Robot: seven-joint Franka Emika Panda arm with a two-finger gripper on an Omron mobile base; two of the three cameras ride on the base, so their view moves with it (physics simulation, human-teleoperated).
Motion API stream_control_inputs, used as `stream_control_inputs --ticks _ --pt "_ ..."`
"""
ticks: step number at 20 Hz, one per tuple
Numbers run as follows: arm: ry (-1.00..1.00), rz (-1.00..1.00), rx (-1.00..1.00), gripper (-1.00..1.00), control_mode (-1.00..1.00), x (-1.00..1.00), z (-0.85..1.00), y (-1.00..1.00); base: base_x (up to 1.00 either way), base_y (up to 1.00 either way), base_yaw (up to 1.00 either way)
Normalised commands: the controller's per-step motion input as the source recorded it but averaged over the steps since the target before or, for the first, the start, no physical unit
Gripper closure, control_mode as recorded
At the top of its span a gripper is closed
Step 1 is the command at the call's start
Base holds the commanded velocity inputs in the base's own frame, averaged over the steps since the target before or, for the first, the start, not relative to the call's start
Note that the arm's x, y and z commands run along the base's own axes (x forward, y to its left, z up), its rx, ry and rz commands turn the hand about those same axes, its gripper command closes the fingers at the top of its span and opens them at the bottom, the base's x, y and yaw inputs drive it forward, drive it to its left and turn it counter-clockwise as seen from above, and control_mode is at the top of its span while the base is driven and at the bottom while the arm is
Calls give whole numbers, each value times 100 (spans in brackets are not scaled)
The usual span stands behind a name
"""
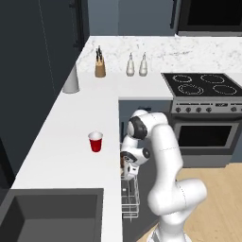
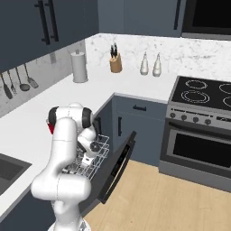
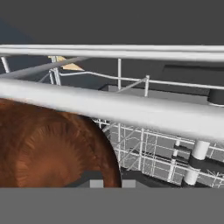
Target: Pick up the cup and bowl from the counter, place them in the dishwasher, and close the dishwasher door.
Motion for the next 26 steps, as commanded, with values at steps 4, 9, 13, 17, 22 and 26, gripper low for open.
stream_control_inputs --ticks 4,9,13,17,22,26 --pt "6 -2 0 100 -100 11 -73 0 0 0 0" --pt "7 -4 0 100 -100 2 -72 0 0 0 0" --pt "5 -8 0 -100 -100 -2 -80 -10 0 0 0" --pt "0 -11 0 -100 -100 -30 -47 -30 0 0 0" --pt "-4 -6 0 -100 -100 -59 10 -26 0 0 0" --pt "-17 0 0 -100 -100 -49 47 0 0 0 0"
